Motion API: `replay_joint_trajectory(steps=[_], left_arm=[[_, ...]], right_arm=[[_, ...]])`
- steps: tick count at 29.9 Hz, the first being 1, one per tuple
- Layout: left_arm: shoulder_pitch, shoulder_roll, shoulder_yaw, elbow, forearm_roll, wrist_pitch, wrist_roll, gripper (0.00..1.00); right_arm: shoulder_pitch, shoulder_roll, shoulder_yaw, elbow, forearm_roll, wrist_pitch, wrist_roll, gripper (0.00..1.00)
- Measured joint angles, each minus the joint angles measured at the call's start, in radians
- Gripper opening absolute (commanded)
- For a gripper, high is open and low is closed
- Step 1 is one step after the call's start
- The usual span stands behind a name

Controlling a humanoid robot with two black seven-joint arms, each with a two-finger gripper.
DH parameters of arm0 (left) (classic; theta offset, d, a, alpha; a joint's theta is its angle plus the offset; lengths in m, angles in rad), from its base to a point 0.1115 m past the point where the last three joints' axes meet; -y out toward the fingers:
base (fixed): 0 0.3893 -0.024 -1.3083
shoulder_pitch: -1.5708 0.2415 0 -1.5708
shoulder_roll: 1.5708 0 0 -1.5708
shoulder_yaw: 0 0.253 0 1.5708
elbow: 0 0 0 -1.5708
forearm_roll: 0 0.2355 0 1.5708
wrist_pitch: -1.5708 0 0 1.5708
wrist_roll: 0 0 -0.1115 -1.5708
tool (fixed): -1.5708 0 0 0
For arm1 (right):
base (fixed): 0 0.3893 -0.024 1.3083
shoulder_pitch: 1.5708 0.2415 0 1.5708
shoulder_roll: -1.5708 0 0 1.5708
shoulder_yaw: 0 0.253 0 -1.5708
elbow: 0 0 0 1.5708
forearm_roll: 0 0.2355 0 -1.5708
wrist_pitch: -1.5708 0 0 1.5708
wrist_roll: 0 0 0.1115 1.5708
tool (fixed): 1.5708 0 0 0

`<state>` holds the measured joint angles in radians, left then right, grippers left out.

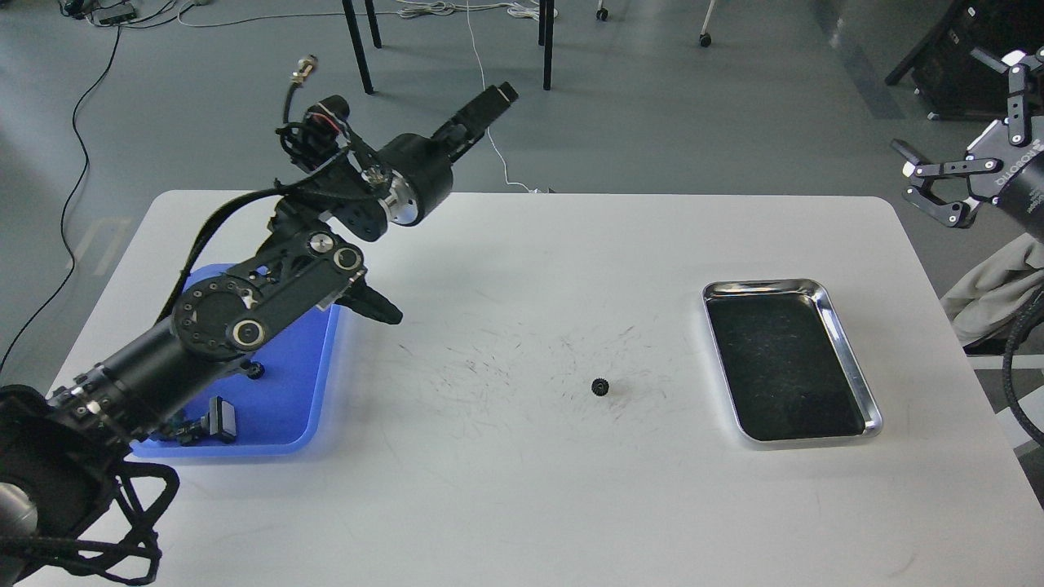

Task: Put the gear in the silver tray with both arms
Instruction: 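Retract the left arm and move the right gripper toward the gear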

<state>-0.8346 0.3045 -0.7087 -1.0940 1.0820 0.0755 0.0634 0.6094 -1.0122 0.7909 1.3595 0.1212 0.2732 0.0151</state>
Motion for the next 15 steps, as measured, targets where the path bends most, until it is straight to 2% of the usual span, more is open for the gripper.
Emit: replay_joint_trajectory(steps=[3, 9, 15], left_arm=[[0.028, 0.102, -0.038, -0.005, -0.178, 0.008, -0.014, 0.98], [0.142, 0.243, -0.135, 0.0, -0.476, -0.021, -0.085, 0.98], [0.218, 0.307, -0.153, 0.009, -0.665, -0.048, -0.1, 0.98]], right_arm=[[0.162, -0.016, -0.19, 0.026, -0.066, -0.008, 0.0, 0.99], [0.463, -0.003, -0.581, 0.07, -0.321, -0.012, 0.0, 0.99], [0.727, 0.111, -0.939, 0.089, -0.565, -0.011, -0.003, 0.99]])
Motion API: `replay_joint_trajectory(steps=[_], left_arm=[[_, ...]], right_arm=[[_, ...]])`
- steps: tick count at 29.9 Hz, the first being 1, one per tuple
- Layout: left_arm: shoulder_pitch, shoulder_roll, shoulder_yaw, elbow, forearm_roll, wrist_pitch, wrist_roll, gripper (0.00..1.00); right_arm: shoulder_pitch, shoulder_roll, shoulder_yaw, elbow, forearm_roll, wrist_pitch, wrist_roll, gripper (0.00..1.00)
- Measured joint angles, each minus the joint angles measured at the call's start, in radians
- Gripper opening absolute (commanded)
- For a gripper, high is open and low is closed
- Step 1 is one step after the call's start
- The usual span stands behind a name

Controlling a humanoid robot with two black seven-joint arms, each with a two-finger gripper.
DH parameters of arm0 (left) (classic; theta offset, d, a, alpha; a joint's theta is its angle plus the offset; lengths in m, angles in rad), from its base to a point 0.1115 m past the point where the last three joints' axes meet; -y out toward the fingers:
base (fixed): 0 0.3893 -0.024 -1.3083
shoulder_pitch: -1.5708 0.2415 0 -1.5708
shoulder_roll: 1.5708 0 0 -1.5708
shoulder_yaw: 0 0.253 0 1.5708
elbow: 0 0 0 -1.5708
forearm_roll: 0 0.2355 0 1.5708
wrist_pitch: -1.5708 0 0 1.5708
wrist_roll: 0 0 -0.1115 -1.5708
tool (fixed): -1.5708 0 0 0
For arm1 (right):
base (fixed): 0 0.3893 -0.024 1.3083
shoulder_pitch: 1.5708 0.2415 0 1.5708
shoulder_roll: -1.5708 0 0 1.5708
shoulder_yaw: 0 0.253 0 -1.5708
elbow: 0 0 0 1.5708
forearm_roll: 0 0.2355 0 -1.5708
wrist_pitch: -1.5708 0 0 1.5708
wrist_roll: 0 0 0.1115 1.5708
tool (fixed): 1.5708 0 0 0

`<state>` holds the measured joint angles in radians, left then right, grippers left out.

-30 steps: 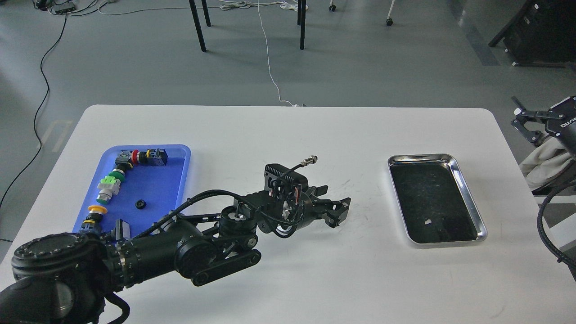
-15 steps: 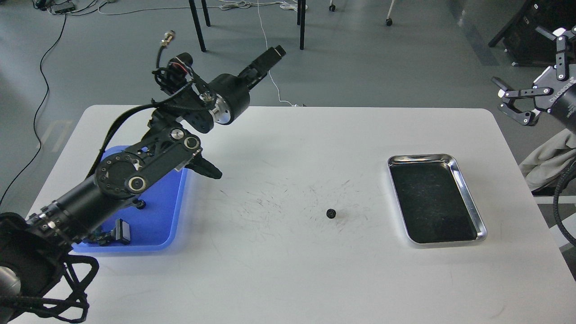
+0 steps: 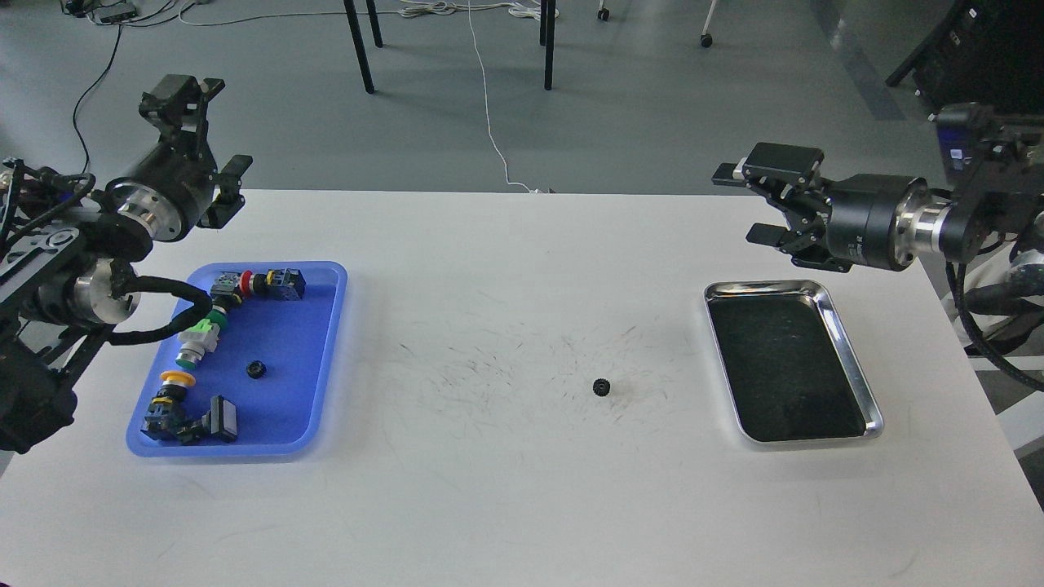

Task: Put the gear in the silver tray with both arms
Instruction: 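Retract the left arm and move the right gripper toward the gear, then lower the right gripper onto the black gear and close it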

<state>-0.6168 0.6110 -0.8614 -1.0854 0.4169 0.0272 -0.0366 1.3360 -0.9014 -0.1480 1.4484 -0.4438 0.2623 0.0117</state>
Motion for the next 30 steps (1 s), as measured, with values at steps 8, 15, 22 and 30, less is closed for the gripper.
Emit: replay_joint_trajectory(steps=[8, 15, 22, 30], left_arm=[[0.013, 0.004, -0.001, 0.0, -0.02, 0.005, -0.011, 0.98], [0.029, 0.022, -0.004, -0.002, -0.02, 0.009, -0.018, 0.98], [0.049, 0.055, -0.004, -0.002, -0.025, 0.012, -0.053, 0.98], [0.072, 0.076, -0.012, -0.002, -0.027, 0.013, -0.067, 0.98]], right_arm=[[0.235, 0.289, -0.361, -0.042, -0.065, 0.0, -0.009, 0.99], [0.254, 0.511, -0.507, -0.098, -0.066, -0.016, -0.012, 0.99], [0.262, 0.692, -0.592, -0.184, -0.052, -0.014, -0.036, 0.99], [0.279, 0.819, -0.655, -0.245, -0.043, 0.051, -0.05, 0.98]])
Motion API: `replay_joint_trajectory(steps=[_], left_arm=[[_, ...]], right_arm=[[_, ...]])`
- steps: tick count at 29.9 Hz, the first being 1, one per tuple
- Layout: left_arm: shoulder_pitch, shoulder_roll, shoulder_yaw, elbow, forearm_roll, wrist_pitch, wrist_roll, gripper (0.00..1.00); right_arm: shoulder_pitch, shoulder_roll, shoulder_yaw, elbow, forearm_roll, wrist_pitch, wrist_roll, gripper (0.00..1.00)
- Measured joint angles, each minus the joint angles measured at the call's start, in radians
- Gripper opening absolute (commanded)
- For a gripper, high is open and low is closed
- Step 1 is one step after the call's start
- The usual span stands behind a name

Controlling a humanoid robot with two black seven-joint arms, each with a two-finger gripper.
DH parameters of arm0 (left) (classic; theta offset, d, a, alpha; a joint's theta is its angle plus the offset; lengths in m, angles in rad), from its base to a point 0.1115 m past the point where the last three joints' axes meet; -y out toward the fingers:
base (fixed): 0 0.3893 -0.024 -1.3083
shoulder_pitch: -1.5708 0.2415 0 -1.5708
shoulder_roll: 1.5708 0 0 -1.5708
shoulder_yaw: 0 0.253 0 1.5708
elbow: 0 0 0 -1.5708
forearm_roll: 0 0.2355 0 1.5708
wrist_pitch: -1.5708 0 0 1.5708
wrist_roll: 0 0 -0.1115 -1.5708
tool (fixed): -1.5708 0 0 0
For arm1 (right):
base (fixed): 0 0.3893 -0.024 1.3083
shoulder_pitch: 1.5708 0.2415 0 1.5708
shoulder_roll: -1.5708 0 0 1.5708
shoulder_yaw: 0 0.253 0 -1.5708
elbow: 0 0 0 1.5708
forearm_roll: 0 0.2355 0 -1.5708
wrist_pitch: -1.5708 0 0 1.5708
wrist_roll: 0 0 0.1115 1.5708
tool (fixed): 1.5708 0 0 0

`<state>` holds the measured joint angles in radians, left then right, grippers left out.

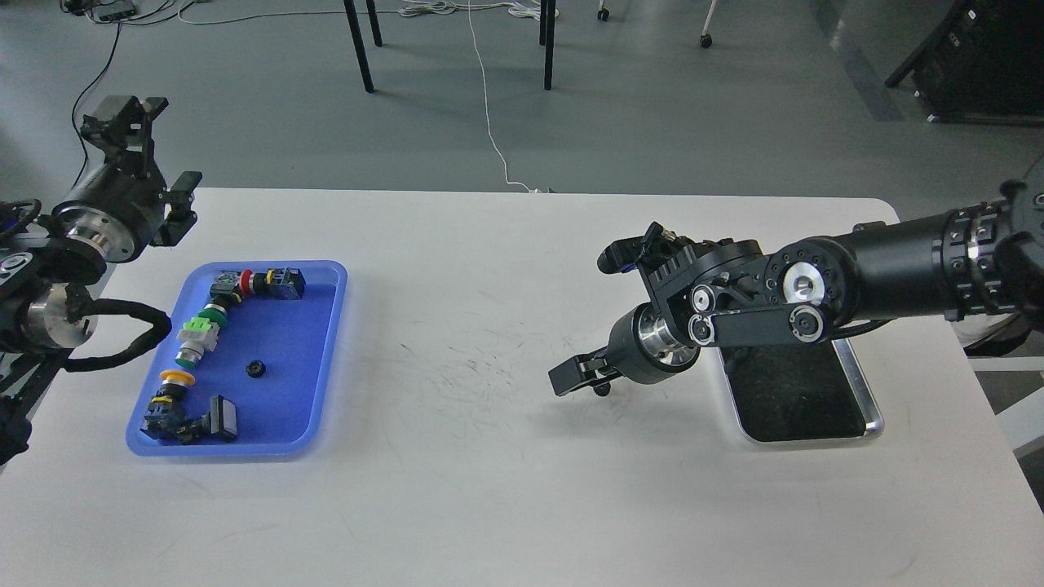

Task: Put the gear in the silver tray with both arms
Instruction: 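Lower the right gripper onto the black gear and close it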

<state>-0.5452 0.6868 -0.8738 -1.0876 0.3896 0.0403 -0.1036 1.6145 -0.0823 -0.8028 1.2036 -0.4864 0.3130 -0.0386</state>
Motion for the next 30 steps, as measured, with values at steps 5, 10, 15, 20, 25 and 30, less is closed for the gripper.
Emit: replay_joint_trajectory(steps=[5, 10, 15, 20, 25, 30], left_arm=[[0.006, 0.0, -0.001, 0.0, 0.0, 0.002, 0.0, 0.98], [0.007, 0.002, -0.001, 0.0, 0.001, 0.005, 0.0, 0.98], [0.007, 0.007, -0.001, 0.001, 0.001, 0.013, 0.0, 0.98], [0.008, 0.009, -0.001, 0.001, 0.002, 0.015, 0.0, 0.98], [0.01, 0.009, -0.001, 0.001, 0.002, 0.015, -0.007, 0.98], [0.01, 0.01, -0.001, 0.001, 0.002, 0.015, -0.016, 0.98]], right_arm=[[0.003, 0.024, -0.021, -0.024, 0.0, 0.018, -0.022, 0.97], [0.002, 0.064, -0.055, -0.058, -0.001, 0.017, -0.027, 0.95], [-0.009, 0.082, -0.083, -0.091, -0.001, 0.017, -0.027, 0.93], [-0.019, 0.082, -0.104, -0.116, -0.001, 0.017, -0.027, 0.92], [-0.03, 0.082, -0.113, -0.135, 0.0, 0.017, -0.027, 0.9], [-0.051, 0.082, -0.107, -0.137, 0.023, 0.009, -0.024, 0.9]])
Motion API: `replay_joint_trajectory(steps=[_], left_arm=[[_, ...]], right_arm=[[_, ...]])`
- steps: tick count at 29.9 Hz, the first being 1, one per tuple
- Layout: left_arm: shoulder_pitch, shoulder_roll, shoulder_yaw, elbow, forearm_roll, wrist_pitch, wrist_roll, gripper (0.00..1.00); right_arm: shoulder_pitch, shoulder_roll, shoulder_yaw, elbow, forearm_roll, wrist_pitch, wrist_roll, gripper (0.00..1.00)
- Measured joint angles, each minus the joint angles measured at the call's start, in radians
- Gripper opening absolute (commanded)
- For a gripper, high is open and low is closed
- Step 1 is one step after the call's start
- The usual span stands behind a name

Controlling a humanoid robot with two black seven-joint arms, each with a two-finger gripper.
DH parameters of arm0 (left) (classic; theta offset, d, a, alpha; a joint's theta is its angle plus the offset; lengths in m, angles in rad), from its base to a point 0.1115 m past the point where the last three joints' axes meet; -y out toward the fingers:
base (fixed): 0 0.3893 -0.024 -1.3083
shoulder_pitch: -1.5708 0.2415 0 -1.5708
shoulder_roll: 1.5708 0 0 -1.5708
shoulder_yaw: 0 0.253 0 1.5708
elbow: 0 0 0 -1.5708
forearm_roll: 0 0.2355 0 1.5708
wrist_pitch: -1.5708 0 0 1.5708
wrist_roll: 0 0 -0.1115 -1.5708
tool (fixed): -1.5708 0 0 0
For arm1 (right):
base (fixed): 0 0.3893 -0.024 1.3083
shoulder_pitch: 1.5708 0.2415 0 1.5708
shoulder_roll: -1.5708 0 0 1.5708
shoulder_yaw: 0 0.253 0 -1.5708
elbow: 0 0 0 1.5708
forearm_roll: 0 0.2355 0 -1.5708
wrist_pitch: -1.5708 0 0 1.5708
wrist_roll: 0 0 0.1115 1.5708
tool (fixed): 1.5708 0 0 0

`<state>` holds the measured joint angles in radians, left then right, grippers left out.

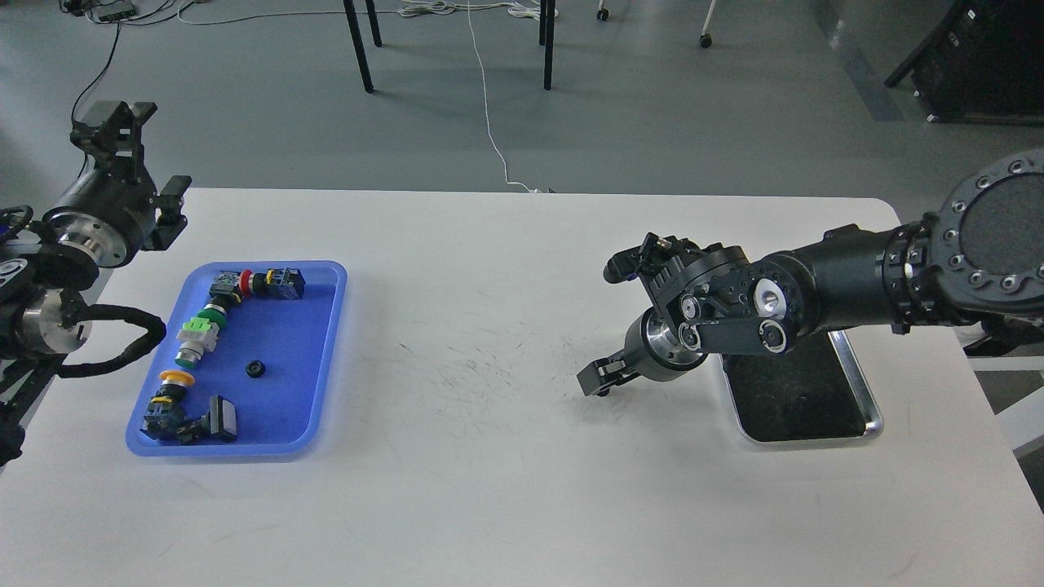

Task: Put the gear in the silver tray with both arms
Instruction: 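Lower the right gripper onto the black gear and close it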

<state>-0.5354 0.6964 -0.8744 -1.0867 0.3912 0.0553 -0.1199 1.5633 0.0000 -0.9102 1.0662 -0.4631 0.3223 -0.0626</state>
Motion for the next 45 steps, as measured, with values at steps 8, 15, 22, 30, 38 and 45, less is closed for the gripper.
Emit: replay_joint_trajectory(steps=[8, 15, 22, 30, 38, 45], left_arm=[[0.0, 0.007, 0.0, -0.001, 0.0, 0.0, -0.002, 0.98], [0.0, 0.012, 0.0, -0.001, 0.0, 0.0, -0.003, 0.98], [0.001, 0.014, 0.0, -0.001, 0.0, 0.0, -0.003, 0.98], [0.003, 0.013, 0.0, -0.001, -0.001, 0.0, -0.003, 0.98], [0.003, 0.013, 0.0, -0.001, -0.001, 0.001, -0.003, 0.98], [0.003, 0.014, 0.0, -0.001, -0.001, 0.0, -0.003, 0.98]], right_arm=[[-0.008, 0.0, 0.008, -0.002, 0.107, -0.007, 0.003, 0.89], [-0.008, 0.0, 0.002, -0.014, 0.112, -0.006, 0.001, 0.77], [-0.011, 0.0, 0.0, -0.023, 0.112, 0.003, 0.002, 0.74], [-0.014, 0.0, 0.021, -0.02, 0.145, 0.004, 0.009, 0.74], [-0.023, 0.0, 0.025, -0.013, 0.153, 0.008, 0.009, 0.67], [-0.024, 0.0, 0.024, -0.012, 0.148, 0.009, 0.0, 0.42]])
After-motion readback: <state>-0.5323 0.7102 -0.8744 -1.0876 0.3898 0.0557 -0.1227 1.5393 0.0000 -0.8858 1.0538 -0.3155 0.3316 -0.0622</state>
